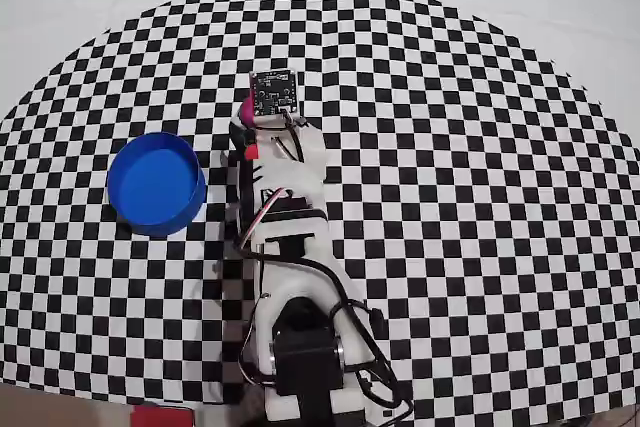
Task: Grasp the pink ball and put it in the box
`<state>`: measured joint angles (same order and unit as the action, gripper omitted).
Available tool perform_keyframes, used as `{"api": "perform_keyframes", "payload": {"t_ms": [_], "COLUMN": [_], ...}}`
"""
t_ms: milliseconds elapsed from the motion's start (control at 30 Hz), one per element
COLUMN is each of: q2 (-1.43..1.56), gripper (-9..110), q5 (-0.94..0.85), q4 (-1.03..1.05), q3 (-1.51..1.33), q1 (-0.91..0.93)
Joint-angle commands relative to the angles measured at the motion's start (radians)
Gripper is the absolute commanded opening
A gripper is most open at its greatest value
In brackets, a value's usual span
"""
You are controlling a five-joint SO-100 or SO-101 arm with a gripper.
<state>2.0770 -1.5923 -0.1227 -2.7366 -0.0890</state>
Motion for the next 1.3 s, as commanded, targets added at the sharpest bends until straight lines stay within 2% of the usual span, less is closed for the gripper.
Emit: {"api": "perform_keyframes", "payload": {"t_ms": [0, 1267], "q2": [-0.017, -0.331], "gripper": [26, 26], "q5": [0.005, 0.005], "q4": [-0.015, -0.046], "q3": [0.055, 0.261], "q1": [0.002, -0.035]}}
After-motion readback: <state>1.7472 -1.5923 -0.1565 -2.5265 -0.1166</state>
